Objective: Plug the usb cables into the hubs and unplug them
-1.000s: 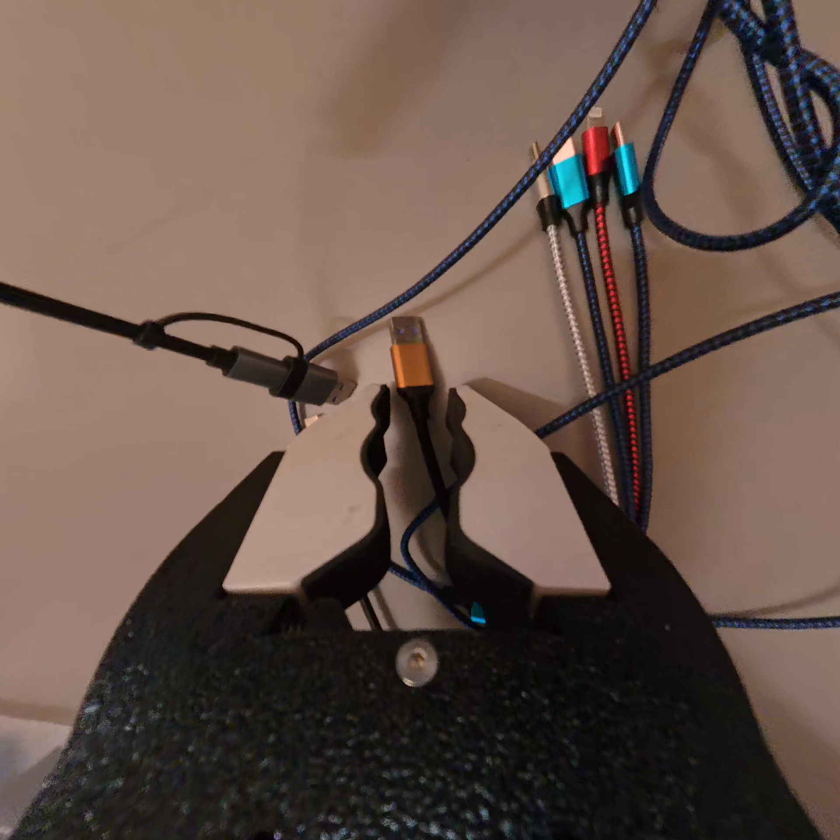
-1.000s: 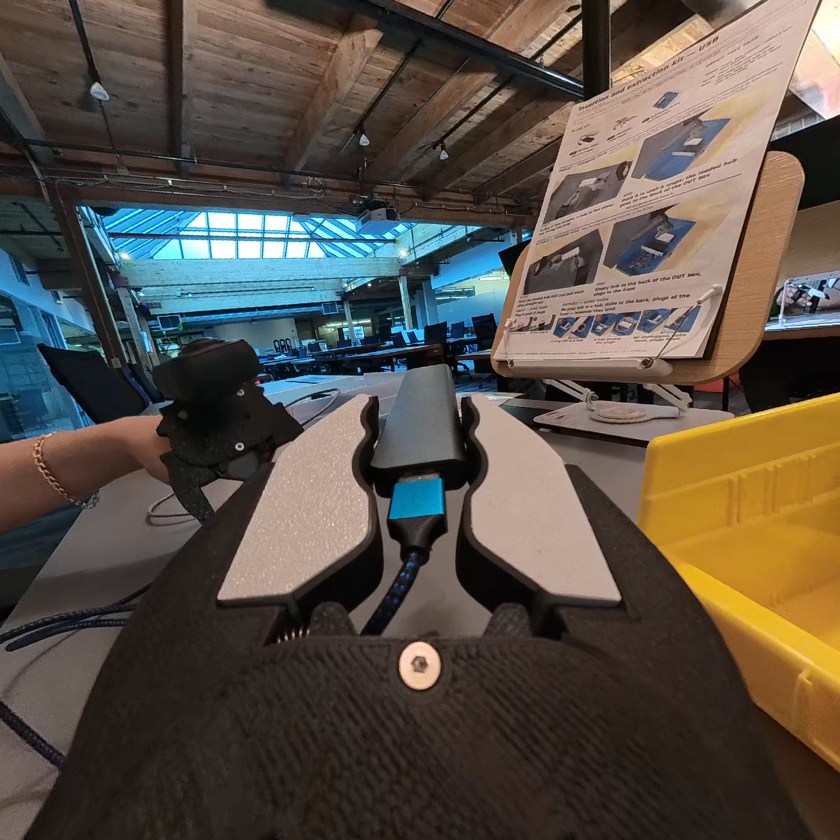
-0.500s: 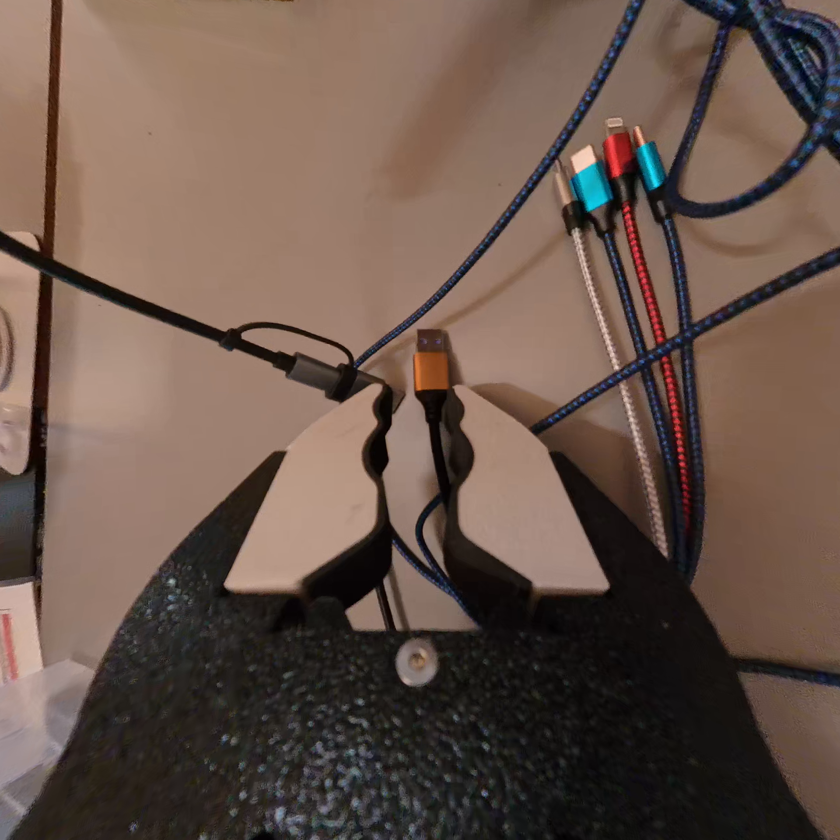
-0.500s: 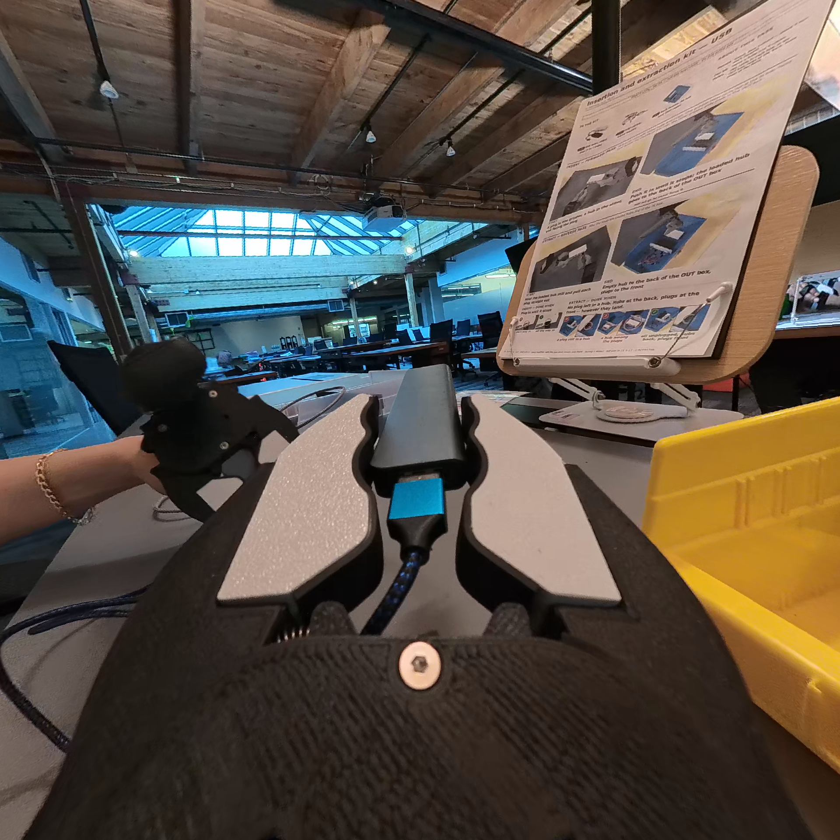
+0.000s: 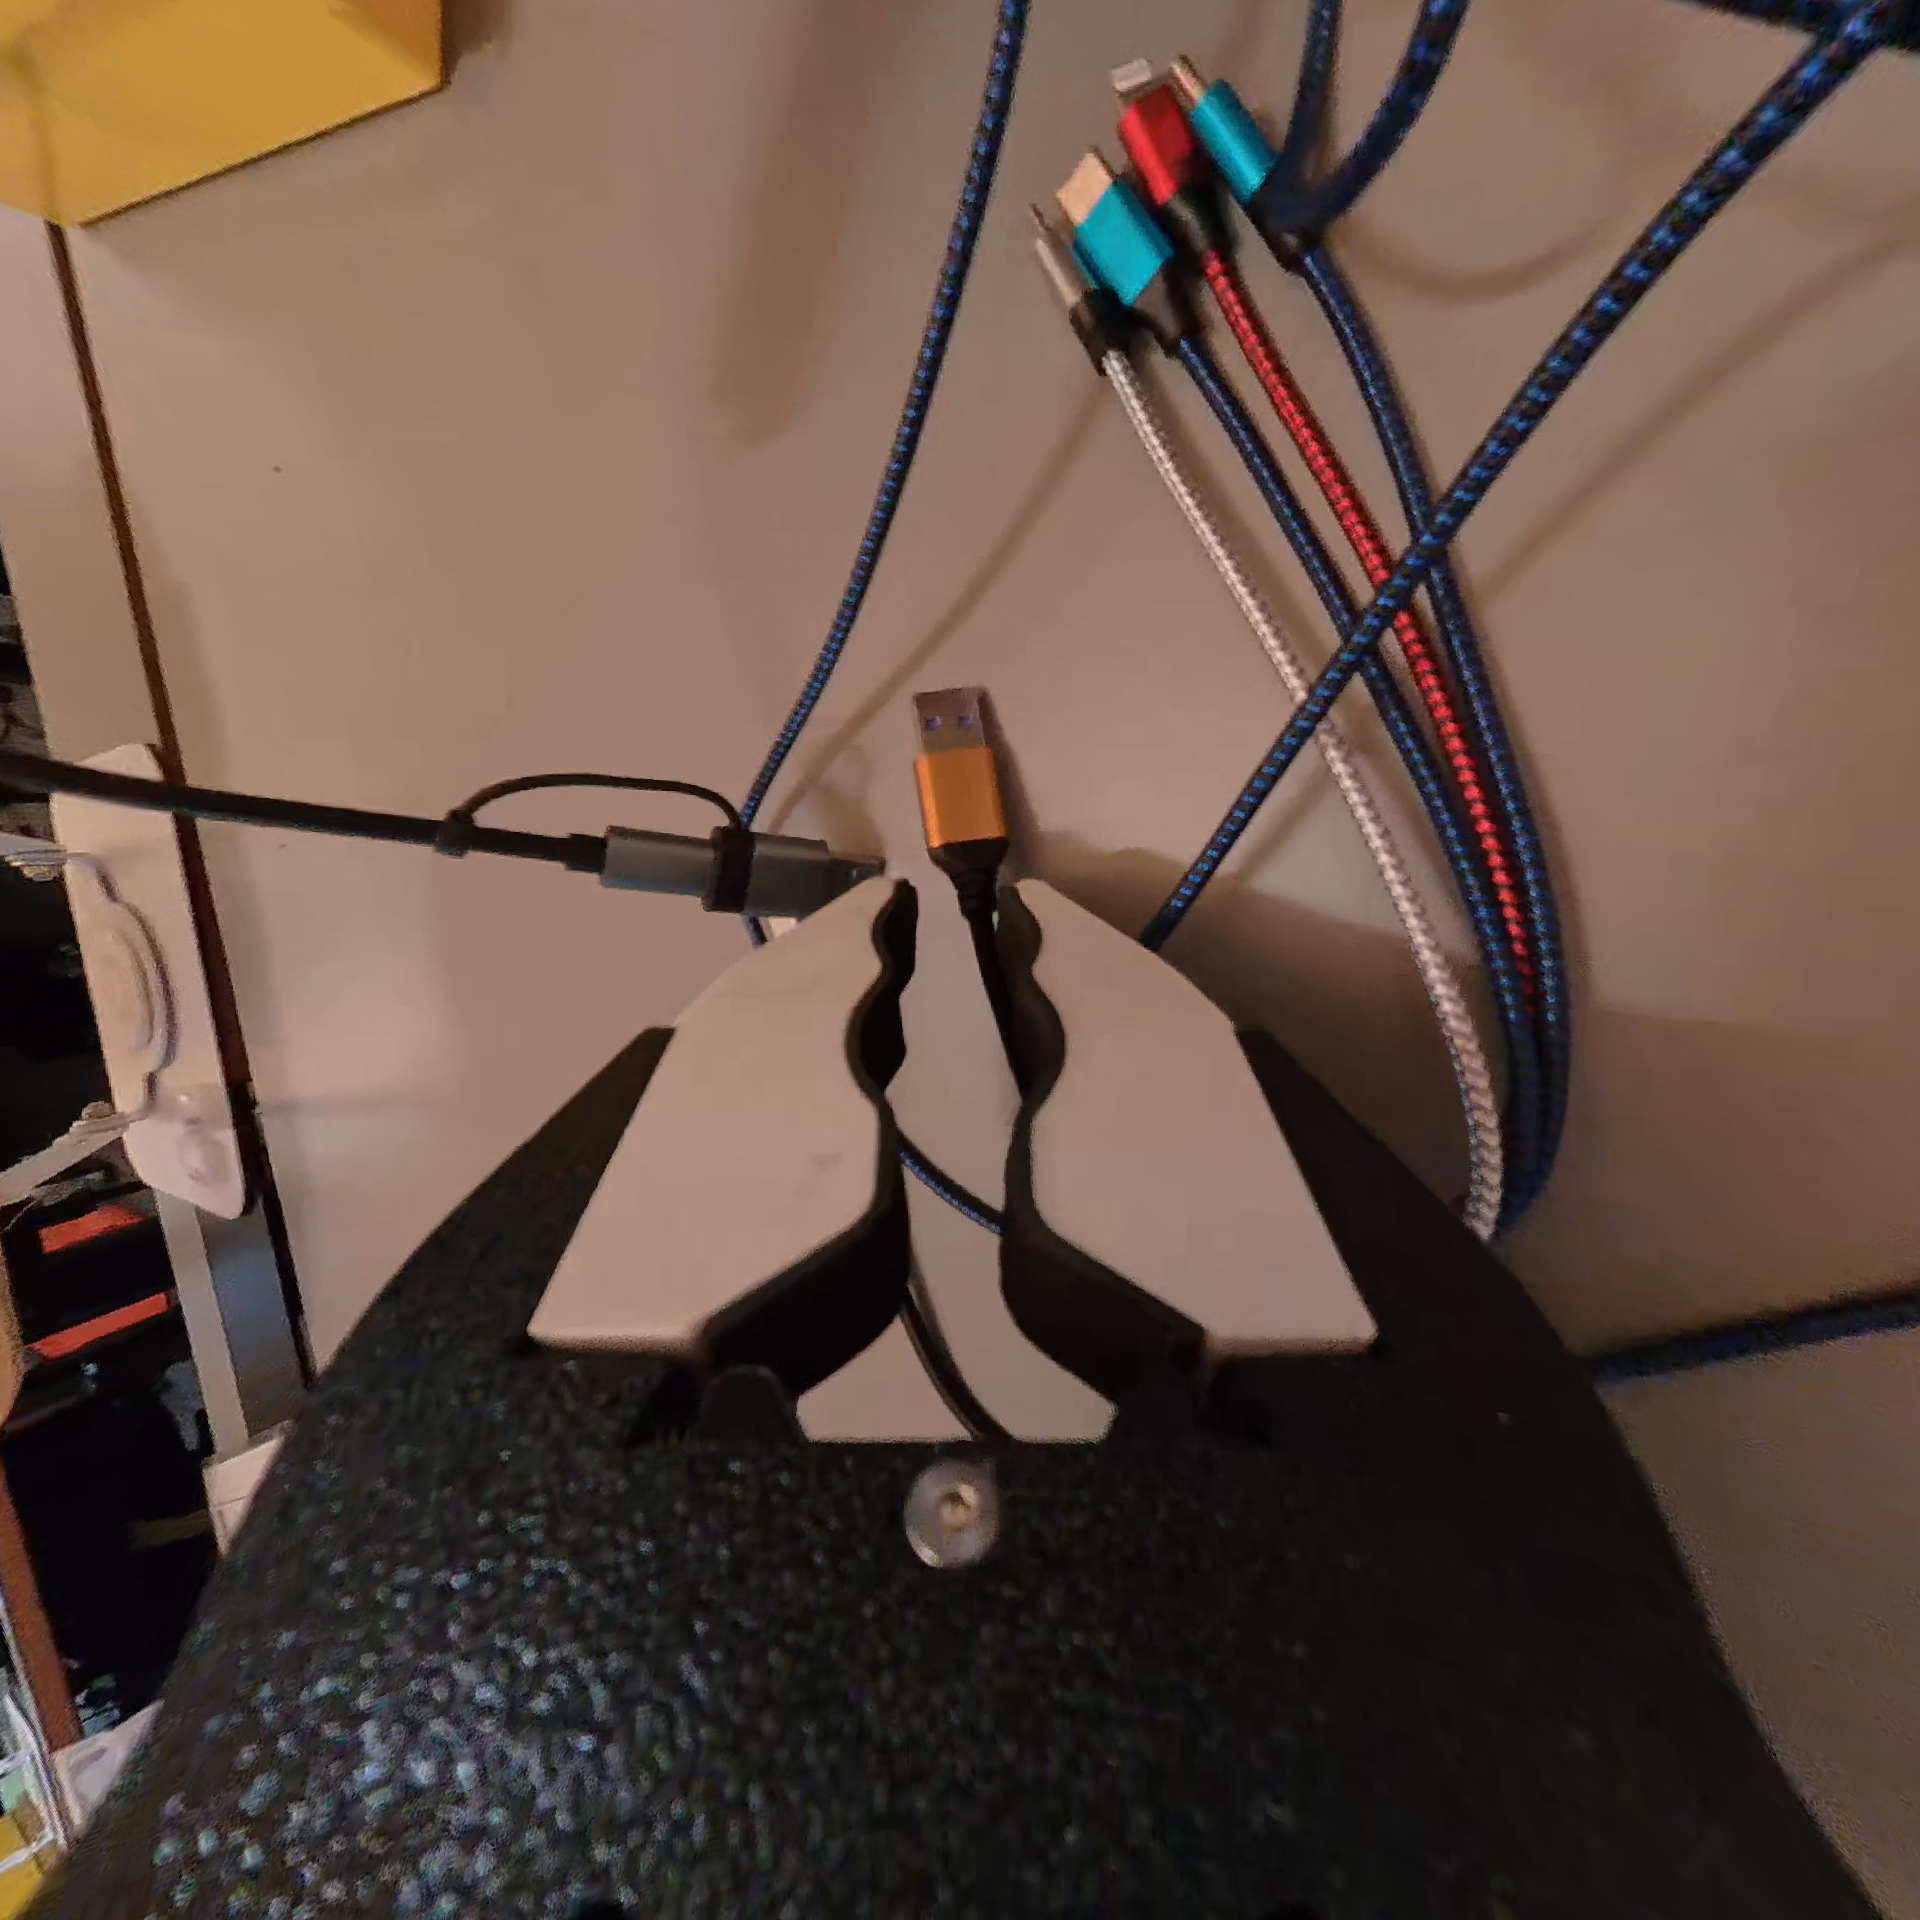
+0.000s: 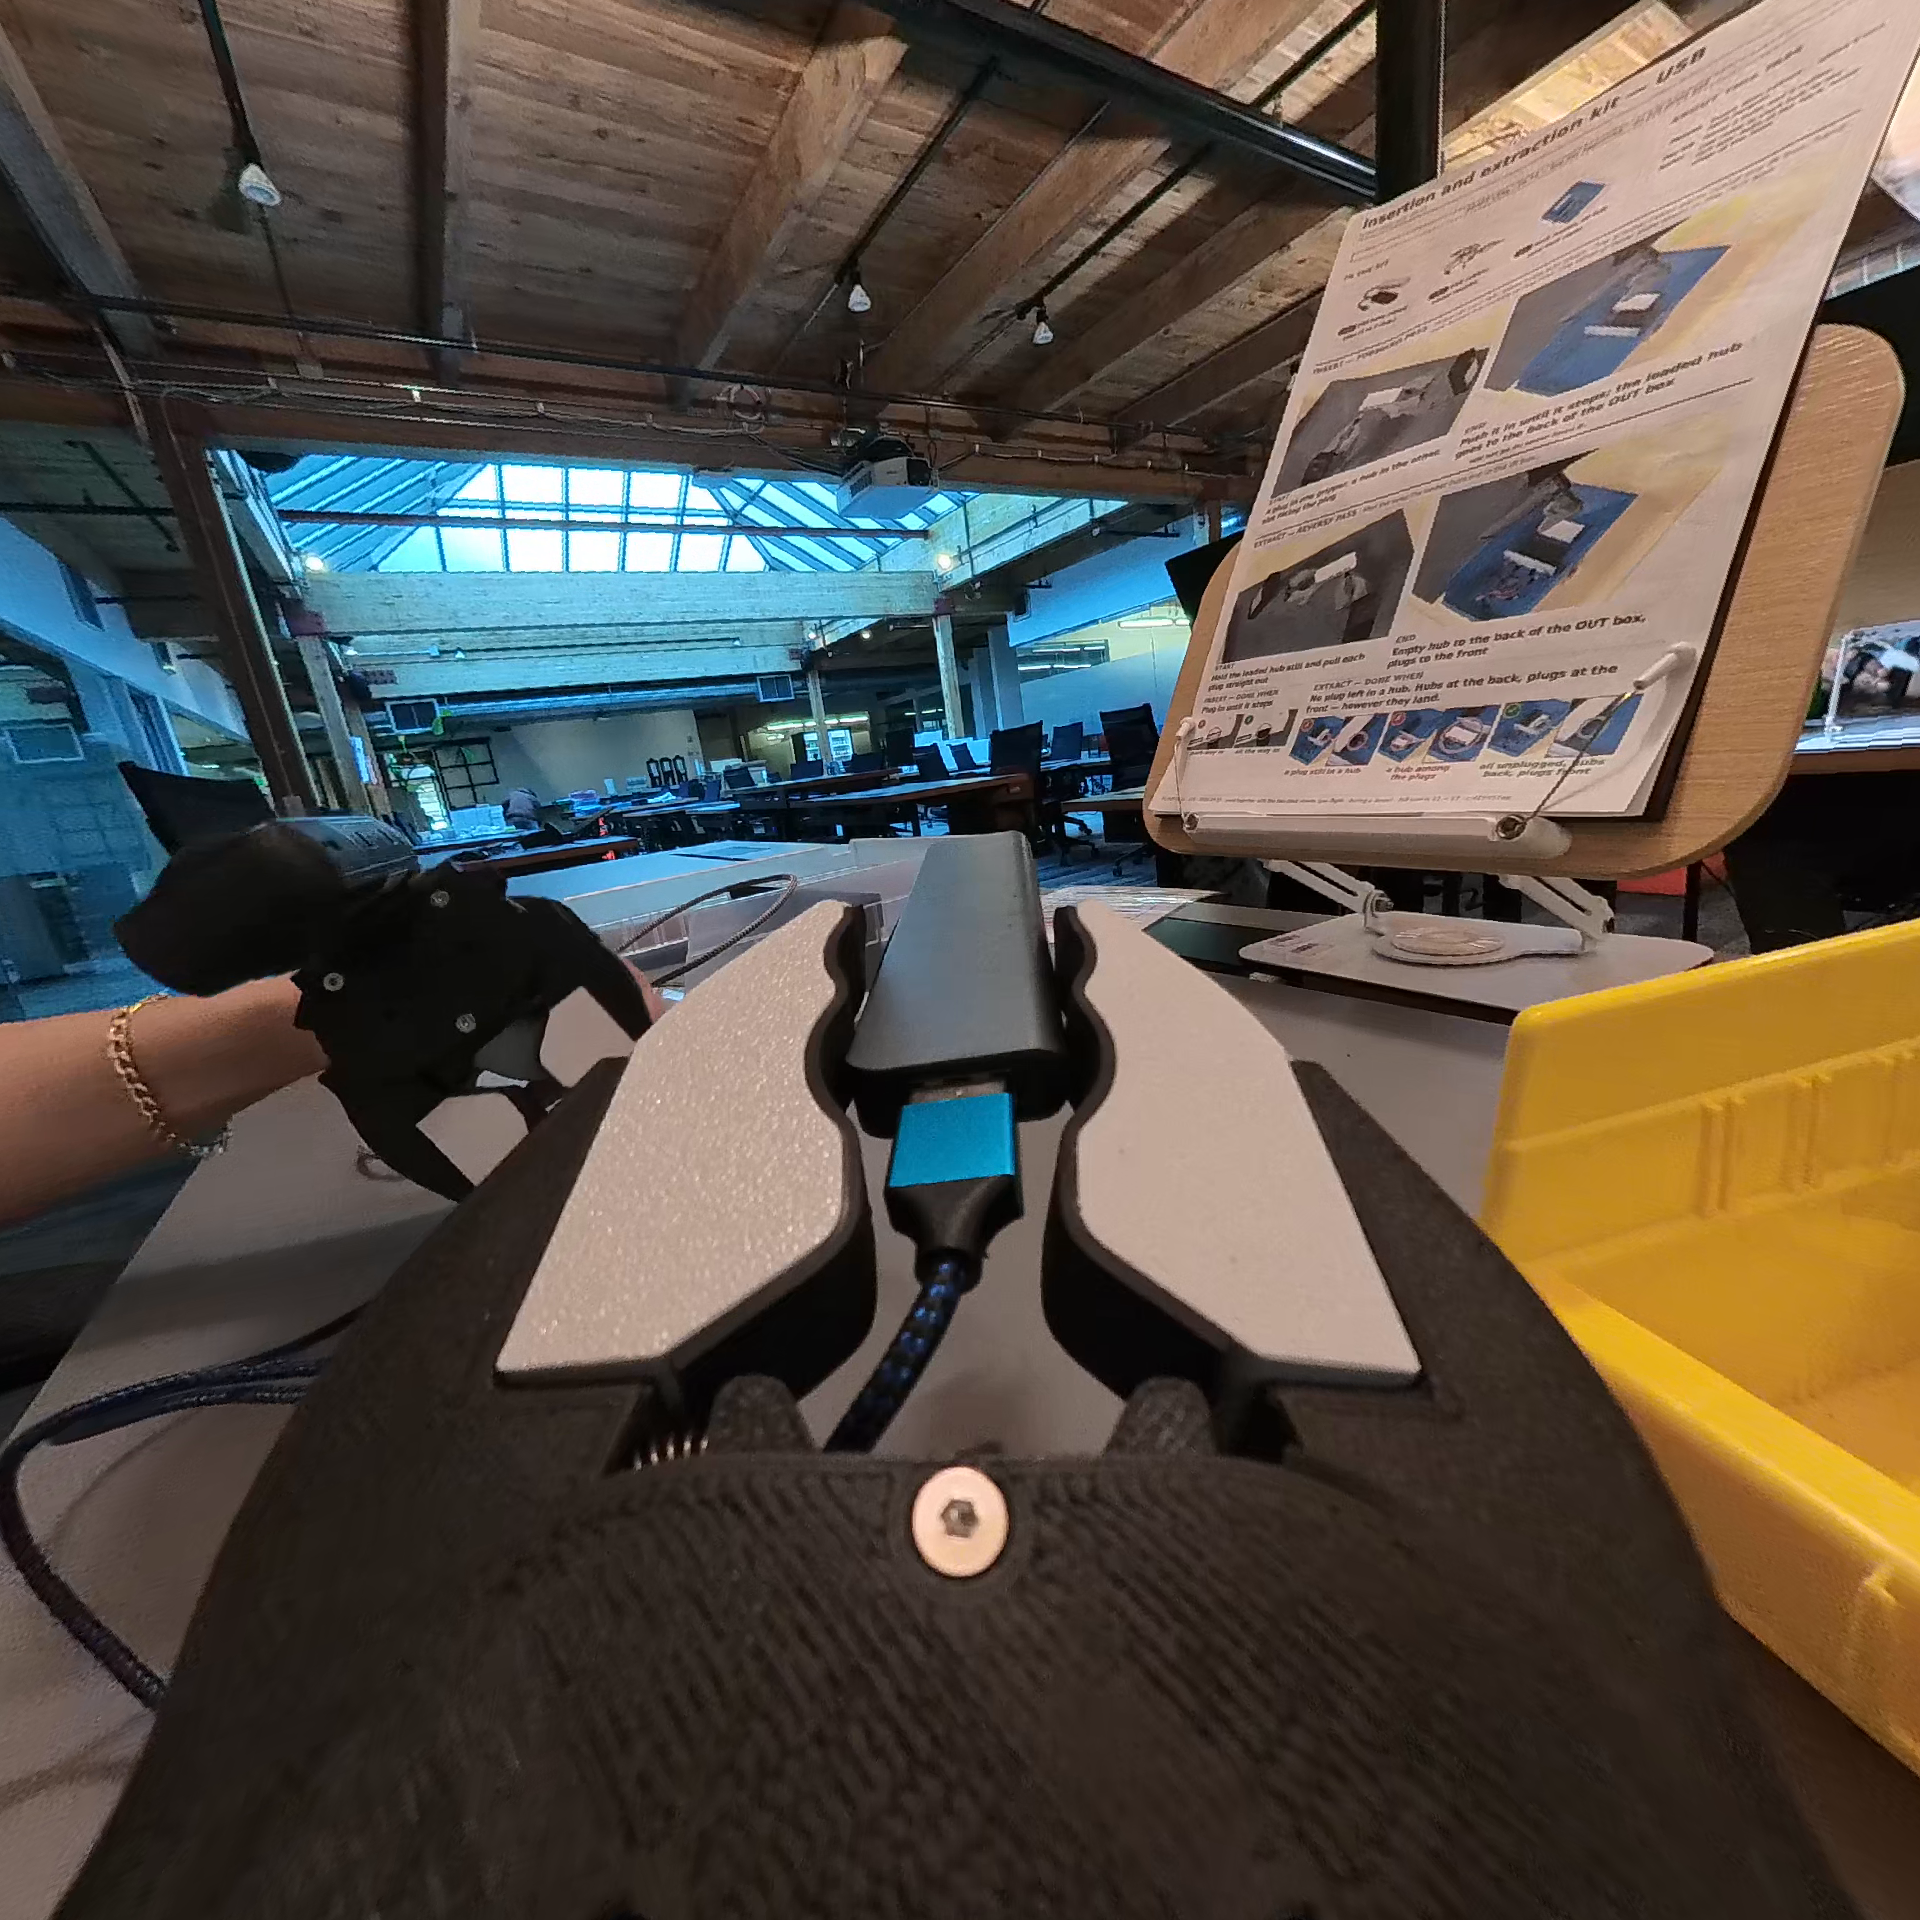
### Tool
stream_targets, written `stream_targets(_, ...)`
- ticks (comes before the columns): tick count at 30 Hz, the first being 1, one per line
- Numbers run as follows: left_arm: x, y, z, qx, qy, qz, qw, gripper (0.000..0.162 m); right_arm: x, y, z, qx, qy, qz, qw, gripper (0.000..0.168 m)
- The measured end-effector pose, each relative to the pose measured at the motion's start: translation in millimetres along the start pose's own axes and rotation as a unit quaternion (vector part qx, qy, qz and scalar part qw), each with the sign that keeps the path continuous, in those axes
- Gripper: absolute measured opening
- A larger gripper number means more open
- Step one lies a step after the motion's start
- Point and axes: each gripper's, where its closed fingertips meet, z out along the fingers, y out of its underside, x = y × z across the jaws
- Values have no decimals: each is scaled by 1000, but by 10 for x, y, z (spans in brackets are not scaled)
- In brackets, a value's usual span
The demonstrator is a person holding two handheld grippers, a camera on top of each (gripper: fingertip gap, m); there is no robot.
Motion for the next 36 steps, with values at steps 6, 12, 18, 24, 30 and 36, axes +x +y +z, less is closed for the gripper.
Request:
stream_targets(6,57,15,82,-6,1,33,999,6,-1,-3,-3,1,-1,0,1000,35)
stream_targets(12,-64,72,134,-31,-45,-38,998,6,3,0,0,0,1,0,1000,35)
stream_targets(18,-213,-209,-221,17,40,-300,953,5,2,10,9,-5,9,-11,1000,35)
stream_targets(24,-511,-722,-836,19,52,-373,926,5,-11,37,29,-15,11,-20,1000,35)
stream_targets(30,-926,-395,-1492,-93,-95,-346,929,5,20,30,23,-13,17,-13,1000,35)
stream_targets(36,-692,-735,-1214,-17,38,-363,931,5,38,20,15,-9,15,-2,1000,35)
